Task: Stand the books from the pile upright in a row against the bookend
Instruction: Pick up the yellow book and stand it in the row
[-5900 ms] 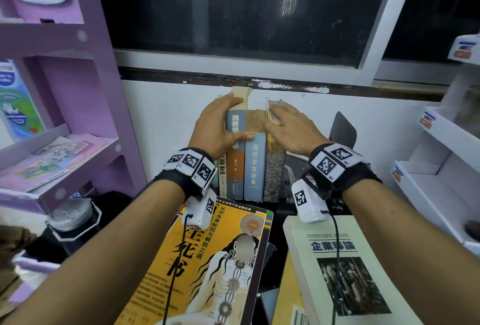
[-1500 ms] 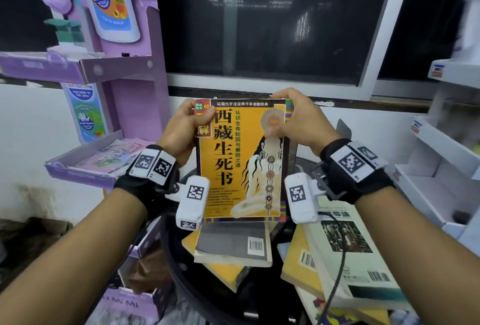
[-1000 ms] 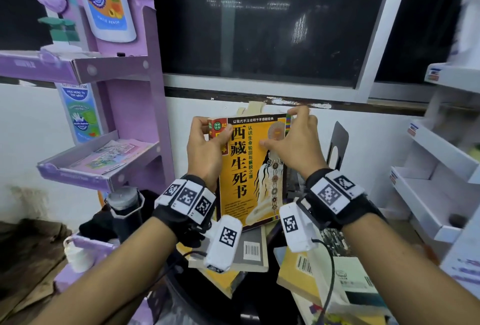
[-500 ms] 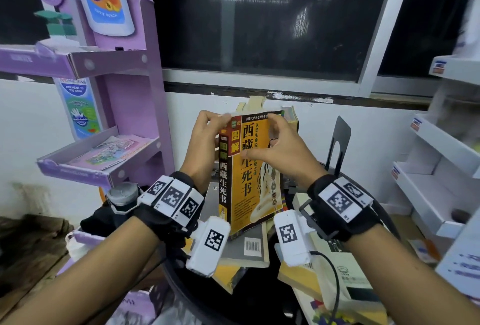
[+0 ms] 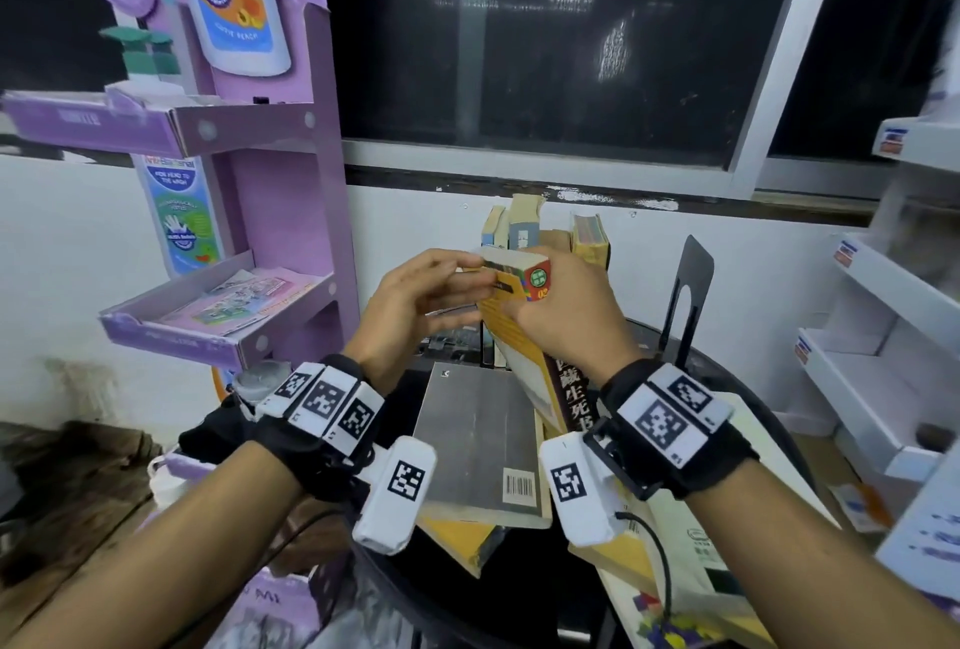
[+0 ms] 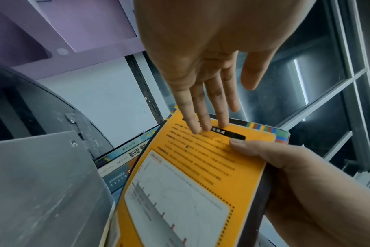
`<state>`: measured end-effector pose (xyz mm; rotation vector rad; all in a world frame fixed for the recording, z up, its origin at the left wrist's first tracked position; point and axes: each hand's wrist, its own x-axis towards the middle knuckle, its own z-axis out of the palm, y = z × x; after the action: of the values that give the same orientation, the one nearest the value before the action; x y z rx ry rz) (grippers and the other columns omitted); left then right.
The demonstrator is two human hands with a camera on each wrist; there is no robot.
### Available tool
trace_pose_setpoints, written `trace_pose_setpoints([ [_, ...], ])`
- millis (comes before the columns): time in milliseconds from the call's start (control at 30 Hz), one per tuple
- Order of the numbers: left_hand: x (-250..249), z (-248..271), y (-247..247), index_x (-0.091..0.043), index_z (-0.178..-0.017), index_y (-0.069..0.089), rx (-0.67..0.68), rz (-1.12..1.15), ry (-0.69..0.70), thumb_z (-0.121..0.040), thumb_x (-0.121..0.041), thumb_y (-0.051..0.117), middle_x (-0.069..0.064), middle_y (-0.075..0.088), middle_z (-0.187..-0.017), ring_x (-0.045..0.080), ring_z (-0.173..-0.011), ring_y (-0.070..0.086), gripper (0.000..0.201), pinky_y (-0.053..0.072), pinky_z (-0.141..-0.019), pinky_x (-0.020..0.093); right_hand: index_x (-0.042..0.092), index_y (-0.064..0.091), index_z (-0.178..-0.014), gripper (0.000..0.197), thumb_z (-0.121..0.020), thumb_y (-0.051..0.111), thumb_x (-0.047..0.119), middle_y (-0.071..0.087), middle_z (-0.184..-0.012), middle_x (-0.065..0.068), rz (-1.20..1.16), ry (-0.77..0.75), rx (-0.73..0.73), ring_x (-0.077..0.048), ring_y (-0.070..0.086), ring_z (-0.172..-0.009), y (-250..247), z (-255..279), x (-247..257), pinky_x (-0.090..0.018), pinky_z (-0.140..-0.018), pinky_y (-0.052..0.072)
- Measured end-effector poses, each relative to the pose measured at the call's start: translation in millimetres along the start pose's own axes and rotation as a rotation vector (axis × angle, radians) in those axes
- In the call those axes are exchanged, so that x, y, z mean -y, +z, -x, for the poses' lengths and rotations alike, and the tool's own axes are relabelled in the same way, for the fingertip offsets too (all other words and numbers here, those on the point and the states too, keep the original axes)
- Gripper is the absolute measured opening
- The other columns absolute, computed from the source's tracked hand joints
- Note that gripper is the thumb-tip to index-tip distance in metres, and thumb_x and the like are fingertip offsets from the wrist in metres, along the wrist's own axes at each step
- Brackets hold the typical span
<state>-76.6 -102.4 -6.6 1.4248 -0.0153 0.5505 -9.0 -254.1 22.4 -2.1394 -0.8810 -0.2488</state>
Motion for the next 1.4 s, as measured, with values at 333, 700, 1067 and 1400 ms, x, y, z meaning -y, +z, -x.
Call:
trace_pose_setpoints([
  [333,16.9,-24.7,10.0,-0.015,-0.106,0.061,-0.285,-0.024,0.102,-0.088,-0.007,0.061,0.0,0.064,-0.094,0.016,-0.093,0.061,0.02,0.048,-0.085,0.035,0.02,0.064,-0.122,0.044,-0.081,0.076,0.015,0.07,-0.108,0.004,-0.083,0.019,-0.133,-0.012,0.064,-0.095,-27.4,-5.1,-11.5,-0.018,-0.081,0.049],
  [700,27.7,-66.7,35.5,-0.026,-0.138,0.041,-0.047,-0.129,-0.062,-0.09,-0.05,0.055,-0.001,0.054,-0.134,0.016,-0.124,0.049,0.056,0.032,-0.111,0.046,0.026,0.06,-0.111,0.034,-0.082,0.076,0.018,0.065,-0.096,0.012,-0.243,0.054,-0.16,-0.003,0.062,-0.085,-68.7,-2.0,-13.7,-0.024,-0.077,0.053],
  [1067,18.7,-84.8,64.6,-0.007,-0.129,0.051,-0.039,0.21,-0.004,-0.093,-0.034,0.055,0.017,0.067,-0.117,0.034,-0.105,0.066,0.045,0.052,-0.091,0.051,0.025,0.059,-0.116,0.039,-0.082,0.077,0.025,0.069,-0.108,0.007,-0.231,0.03,-0.126,-0.011,0.068,-0.095,-87.8,-4.8,-12.3,-0.035,-0.085,0.058],
  [1400,5.3,-97.6,94.9,-0.007,-0.119,0.056,0.06,0.152,0.068,-0.086,-0.027,0.064,0.014,0.071,-0.102,0.027,-0.089,0.07,0.039,0.057,-0.075,0.037,0.037,0.05,-0.123,0.049,-0.082,0.075,0.036,0.069,-0.106,0.0,0.182,0.124,0.215,-0.014,0.07,-0.08,-145.4,-3.1,4.9,-0.031,-0.063,0.061],
])
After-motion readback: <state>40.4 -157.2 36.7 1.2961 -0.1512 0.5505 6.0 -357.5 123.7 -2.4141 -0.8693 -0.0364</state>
